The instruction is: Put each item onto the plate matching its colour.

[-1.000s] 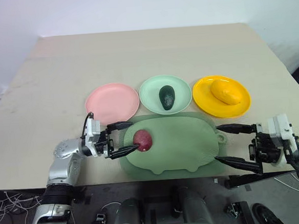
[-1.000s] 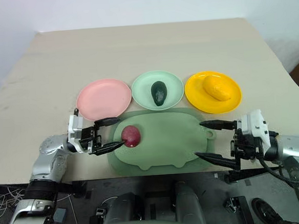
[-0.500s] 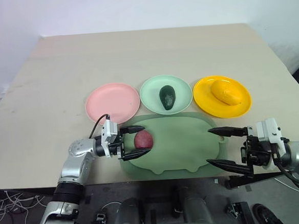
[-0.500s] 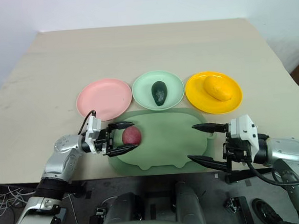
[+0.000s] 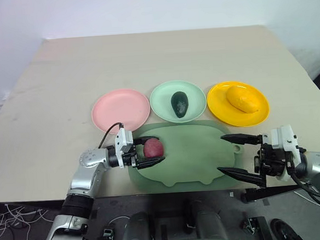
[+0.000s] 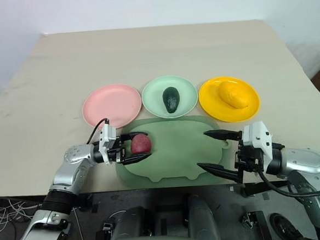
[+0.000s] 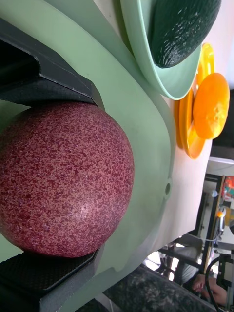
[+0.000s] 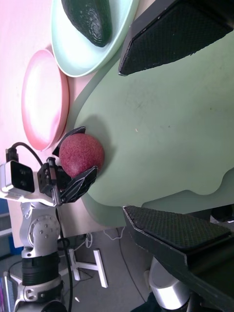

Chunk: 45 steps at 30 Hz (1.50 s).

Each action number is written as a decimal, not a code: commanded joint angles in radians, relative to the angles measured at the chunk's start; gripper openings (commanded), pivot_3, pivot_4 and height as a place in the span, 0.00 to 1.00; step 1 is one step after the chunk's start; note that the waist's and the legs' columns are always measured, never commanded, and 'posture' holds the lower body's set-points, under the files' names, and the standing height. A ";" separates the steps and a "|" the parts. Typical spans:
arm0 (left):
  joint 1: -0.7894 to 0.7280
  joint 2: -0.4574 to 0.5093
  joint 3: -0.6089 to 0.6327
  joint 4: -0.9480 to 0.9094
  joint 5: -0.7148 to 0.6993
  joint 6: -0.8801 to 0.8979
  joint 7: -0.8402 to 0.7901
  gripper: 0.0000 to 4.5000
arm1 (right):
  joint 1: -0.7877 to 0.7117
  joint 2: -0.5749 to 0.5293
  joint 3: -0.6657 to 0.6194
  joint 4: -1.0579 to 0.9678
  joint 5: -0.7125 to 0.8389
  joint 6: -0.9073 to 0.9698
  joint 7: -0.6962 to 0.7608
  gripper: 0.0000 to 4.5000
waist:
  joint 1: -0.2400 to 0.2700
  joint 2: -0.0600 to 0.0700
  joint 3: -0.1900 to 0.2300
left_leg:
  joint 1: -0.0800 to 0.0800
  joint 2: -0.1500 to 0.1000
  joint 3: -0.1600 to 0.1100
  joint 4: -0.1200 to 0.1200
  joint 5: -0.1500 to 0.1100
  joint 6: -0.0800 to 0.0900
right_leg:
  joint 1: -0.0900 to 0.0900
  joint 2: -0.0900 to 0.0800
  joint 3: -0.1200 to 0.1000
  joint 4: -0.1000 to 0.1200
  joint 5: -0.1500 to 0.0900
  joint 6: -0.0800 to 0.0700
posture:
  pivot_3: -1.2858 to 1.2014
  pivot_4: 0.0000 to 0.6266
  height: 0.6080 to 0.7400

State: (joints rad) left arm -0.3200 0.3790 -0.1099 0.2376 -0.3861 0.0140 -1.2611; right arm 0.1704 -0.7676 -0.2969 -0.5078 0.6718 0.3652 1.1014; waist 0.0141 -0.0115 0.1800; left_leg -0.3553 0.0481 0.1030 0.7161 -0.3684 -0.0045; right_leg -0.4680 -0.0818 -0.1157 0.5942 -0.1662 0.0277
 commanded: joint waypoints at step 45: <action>0.079 0.393 0.471 -0.238 -0.240 0.132 0.094 0.99 | -0.135 -0.057 -0.092 0.295 -0.014 -0.151 0.131 1.00 | -0.004 -0.002 0.001 | 0.002 0.000 0.001 0.000 0.000 0.000 | 0.001 0.000 -0.001 0.001 0.000 0.000 | 0.52 0.24 0.95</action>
State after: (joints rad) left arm -0.2819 0.7530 0.3035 0.0853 -0.5510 0.0936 -1.1486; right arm 0.0511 -0.8071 -0.3478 -0.2285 0.6592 0.2454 1.2122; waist 0.0105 -0.0134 0.1809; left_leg -0.3528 0.0486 0.1046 0.7164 -0.3683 -0.0047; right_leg -0.4666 -0.0821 -0.1159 0.5955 -0.1659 0.0276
